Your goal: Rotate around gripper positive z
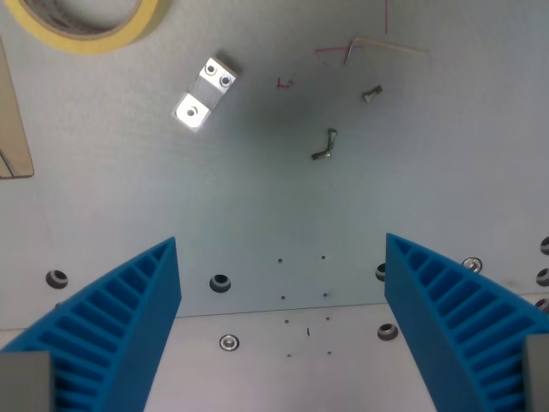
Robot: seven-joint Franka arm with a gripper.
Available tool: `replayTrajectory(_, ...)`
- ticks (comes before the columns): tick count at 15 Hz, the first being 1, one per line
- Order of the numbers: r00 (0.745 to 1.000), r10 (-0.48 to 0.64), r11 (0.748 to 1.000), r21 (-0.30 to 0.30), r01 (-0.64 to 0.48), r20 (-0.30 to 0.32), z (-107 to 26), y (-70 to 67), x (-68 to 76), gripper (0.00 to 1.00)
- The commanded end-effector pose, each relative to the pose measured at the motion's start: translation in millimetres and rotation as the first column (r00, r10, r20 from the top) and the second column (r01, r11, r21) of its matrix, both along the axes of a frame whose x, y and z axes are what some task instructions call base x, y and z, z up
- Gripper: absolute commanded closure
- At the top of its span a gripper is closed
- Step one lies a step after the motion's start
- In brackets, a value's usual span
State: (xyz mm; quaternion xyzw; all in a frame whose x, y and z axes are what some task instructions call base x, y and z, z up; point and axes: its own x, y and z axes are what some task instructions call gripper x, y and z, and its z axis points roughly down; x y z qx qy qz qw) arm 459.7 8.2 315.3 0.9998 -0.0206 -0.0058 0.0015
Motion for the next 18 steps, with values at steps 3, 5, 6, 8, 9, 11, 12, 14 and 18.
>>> replayTrajectory(3,0.989,-0.147,0.989,-0.001,0.147,0.008,3.5,-0.1,0.1,0.0)
replayTrajectory(5,0.985,-0.173,0.985,-0.001,0.173,0.008,3.5,-0.1,0.1,0.0)
replayTrajectory(6,0.982,-0.186,0.982,-0.001,0.186,0.008,3.5,-0.1,0.1,0.0)
replayTrajectory(8,0.977,-0.213,0.977,-0.001,0.213,0.008,3.5,-0.1,0.1,0.0)
replayTrajectory(9,0.974,-0.226,0.974,-0.001,0.226,0.008,3.5,-0.1,0.1,0.0)
replayTrajectory(11,0.968,-0.251,0.968,-0.001,0.252,0.008,3.5,-0.1,0.1,0.0)
replayTrajectory(12,0.964,-0.264,0.964,-0.001,0.264,0.008,3.5,-0.1,0.1,0.0)
replayTrajectory(14,0.957,-0.29,0.957,-0.001,0.29,0.008,3.5,-0.1,0.1,0.0)
replayTrajectory(18,0.94,-0.341,0.94,-0.002,0.341,0.009,3.5,-0.1,0.1,0.0)
